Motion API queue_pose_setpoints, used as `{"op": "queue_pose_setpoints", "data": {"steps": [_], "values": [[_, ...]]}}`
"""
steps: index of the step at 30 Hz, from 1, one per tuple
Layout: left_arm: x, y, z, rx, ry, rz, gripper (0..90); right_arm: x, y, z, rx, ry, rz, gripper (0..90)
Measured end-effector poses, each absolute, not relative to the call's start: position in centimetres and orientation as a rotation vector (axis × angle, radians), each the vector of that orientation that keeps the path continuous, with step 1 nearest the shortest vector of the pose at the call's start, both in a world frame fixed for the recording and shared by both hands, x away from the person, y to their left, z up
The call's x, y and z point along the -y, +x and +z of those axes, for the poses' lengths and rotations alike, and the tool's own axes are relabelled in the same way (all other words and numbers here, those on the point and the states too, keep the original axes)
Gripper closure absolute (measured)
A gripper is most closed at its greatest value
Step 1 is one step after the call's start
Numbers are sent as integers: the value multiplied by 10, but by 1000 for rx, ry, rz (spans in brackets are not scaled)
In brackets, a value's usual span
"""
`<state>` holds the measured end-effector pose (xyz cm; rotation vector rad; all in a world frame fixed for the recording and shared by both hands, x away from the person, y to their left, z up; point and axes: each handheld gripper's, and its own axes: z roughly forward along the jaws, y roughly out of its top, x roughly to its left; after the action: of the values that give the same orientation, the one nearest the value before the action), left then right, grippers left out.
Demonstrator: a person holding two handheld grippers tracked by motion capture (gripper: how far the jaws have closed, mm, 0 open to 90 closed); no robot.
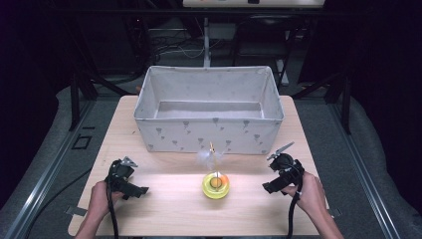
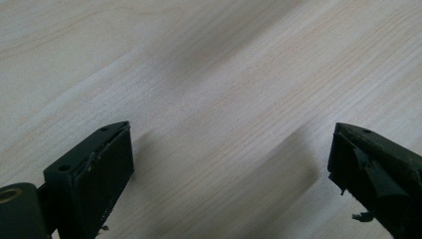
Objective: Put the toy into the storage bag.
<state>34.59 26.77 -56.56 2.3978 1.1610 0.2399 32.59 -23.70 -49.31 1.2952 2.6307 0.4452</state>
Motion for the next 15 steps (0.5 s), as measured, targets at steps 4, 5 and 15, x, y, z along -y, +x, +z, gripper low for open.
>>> {"op": "queue_pose_setpoints", "data": {"steps": [4, 5, 15], "values": [[-268, 346, -565, -1154, 2396, 242, 43, 236, 326, -494, -2649, 1282, 427, 115], [-267, 346, -565, -1153, 2396, 241, 43, 235, 326, -495, -2640, 1283, 421, 116], [-266, 346, -565, -1151, 2401, 236, 44, 228, 323, -490, -2652, 1232, 412, 118]]}}
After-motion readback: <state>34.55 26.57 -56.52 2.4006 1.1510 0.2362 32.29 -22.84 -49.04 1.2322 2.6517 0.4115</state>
